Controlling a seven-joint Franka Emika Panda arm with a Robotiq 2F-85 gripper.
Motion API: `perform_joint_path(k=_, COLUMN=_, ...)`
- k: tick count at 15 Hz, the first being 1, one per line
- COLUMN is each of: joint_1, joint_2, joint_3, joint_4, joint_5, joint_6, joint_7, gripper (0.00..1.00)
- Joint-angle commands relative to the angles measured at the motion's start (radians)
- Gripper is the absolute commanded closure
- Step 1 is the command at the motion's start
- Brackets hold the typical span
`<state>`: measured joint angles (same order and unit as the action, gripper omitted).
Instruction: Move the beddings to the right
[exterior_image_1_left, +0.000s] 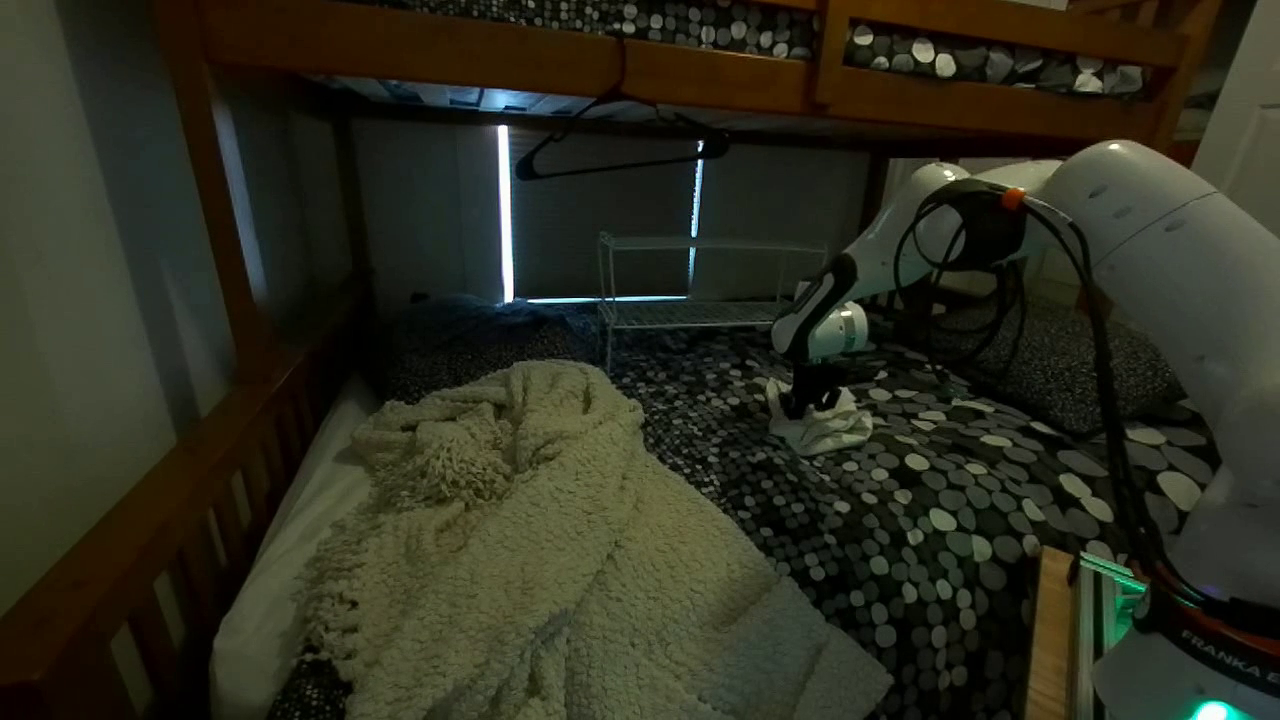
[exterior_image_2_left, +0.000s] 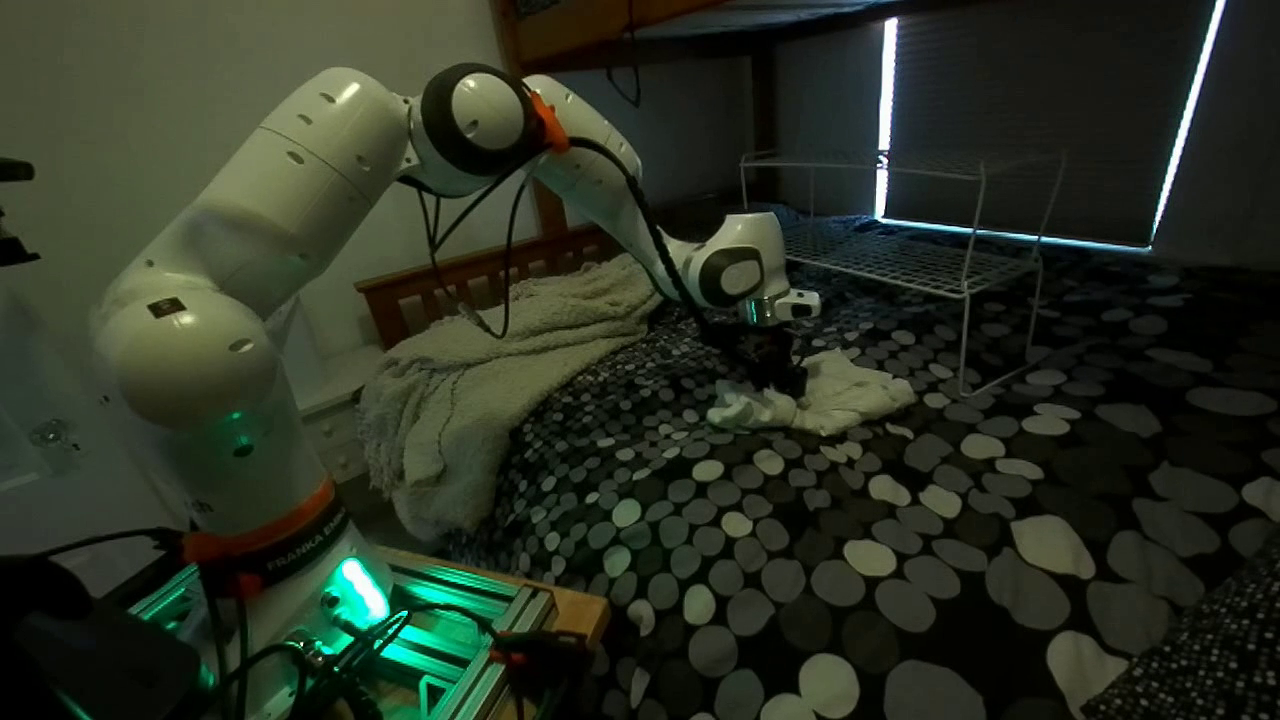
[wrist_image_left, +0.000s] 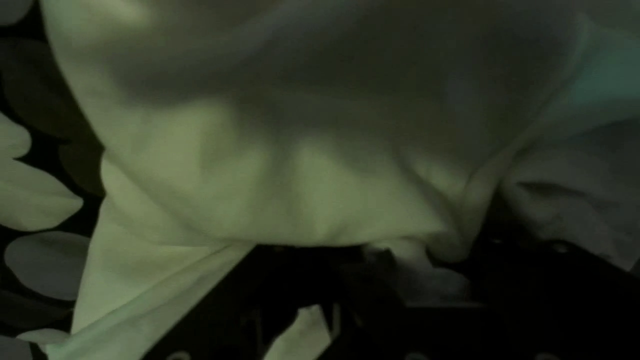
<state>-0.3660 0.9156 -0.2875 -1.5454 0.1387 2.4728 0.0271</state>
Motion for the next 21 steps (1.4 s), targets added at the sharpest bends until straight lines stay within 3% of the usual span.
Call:
perform_joint_path(k=1, joint_1=-0.017, joint_2=0.025, joint_3=0.02, joint_4=0.037, joint_5=-0.02, joint_6=-0.044, joint_7=0.024, gripper=0.87)
perform_joint_path(k=3, joint_1=-0.012, joint_2=0.015, joint_3=0.014, joint_4=0.031, joint_5=-0.024, joint_6=-0.064, joint_7=0.031, gripper=1.0)
perform_joint_path(k=10, joint_1=0.009, joint_2=-0.102, joint_3=-0.054, joint_4=-0.092, joint_5=-0.058, joint_6=0.029, joint_7=0.063, gripper=0.97)
perform_joint_path(k=14, joint_1=0.025, joint_2=-0.2, joint_3=-0.111, joint_4=-0.195, joint_5=-0.064, joint_6=0.207, joint_7=0.116, gripper=0.97)
perform_joint_path(k=19, joint_1=0.041, joint_2=-0.252, joint_3=-0.25, joint_4=-0.224, joint_5=-0.096, joint_6=0.358, joint_7=0.226, gripper=0.97)
perform_joint_path(k=21, joint_1=0.067, joint_2=-0.222, joint_3=-0.338, joint_4=-0.197, joint_5=-0.12, joint_6=0.404, joint_7=0.304, gripper=0.97)
